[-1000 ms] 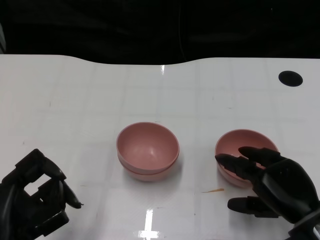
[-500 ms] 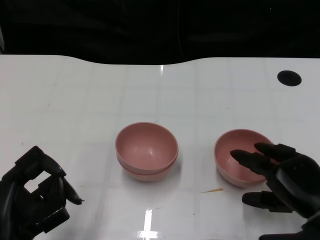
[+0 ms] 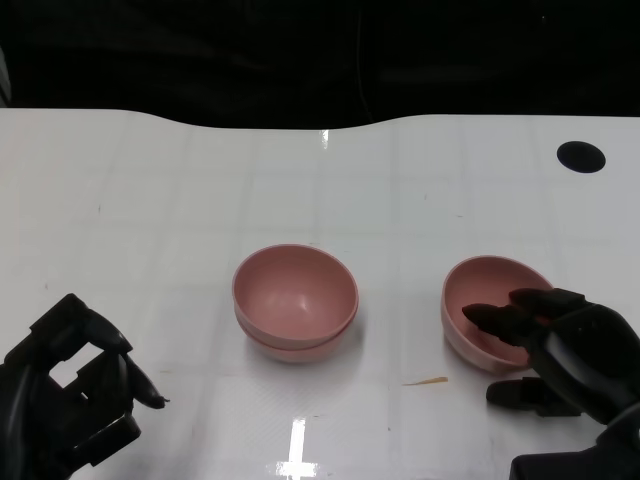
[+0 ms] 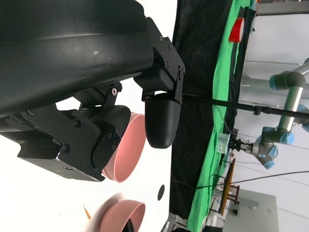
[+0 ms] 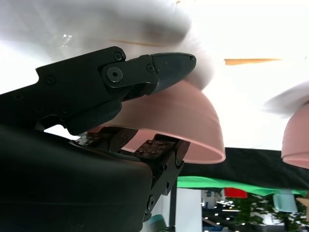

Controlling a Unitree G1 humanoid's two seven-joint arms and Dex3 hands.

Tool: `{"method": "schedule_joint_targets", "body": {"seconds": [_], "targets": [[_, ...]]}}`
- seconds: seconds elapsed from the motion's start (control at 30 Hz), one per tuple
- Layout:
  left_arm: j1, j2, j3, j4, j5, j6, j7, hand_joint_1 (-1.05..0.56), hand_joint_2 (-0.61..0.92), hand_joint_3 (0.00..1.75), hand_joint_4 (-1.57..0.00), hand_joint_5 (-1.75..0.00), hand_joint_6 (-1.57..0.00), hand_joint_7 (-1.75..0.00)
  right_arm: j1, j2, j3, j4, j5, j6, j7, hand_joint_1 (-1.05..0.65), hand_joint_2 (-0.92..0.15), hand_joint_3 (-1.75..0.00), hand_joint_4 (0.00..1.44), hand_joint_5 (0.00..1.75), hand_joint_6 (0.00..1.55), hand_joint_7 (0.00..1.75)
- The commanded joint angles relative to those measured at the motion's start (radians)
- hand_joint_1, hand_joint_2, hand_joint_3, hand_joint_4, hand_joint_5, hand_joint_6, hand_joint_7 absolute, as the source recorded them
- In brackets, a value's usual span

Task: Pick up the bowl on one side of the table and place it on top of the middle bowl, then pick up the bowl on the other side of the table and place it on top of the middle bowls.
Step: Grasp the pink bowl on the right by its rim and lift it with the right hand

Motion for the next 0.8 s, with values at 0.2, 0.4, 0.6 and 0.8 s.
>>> {"method": "schedule_joint_targets", "body": {"seconds": [0.2,0.4,0.6,0.8], "targets": [[0.006,-0.008,0.003,-0.016,0.014,0.000,0.011,0.07,0.62,1.38,-0.76,-1.75,-0.59,-1.75,-0.113,0.017,0.088,0.161,0.004,-0.027,-0.084,-0.53,-0.92,-0.09,0.71,0.04,0.70,0.04],[0.008,-0.011,-0.006,-0.021,0.027,-0.002,0.012,0.07,0.61,1.38,-0.76,-1.75,-0.59,-1.75,-0.183,0.034,0.108,0.296,0.038,-0.178,-0.241,-0.17,-0.92,-0.07,1.11,0.17,1.07,0.13],[0.004,-0.015,-0.009,-0.015,0.038,-0.004,0.010,0.06,0.61,1.37,-0.75,-1.75,-0.58,-1.75,-0.215,0.012,0.099,0.323,0.088,-0.289,-0.249,-0.09,-0.90,-0.41,0.77,1.71,0.61,1.63],[0.000,-0.011,-0.019,-0.001,0.057,-0.026,-0.002,0.05,0.62,1.36,-0.75,-1.75,-0.58,-1.75,-0.235,-0.065,0.070,0.194,0.156,-0.351,-0.068,-0.12,-0.87,-0.41,0.71,1.75,0.56,1.70]]}}
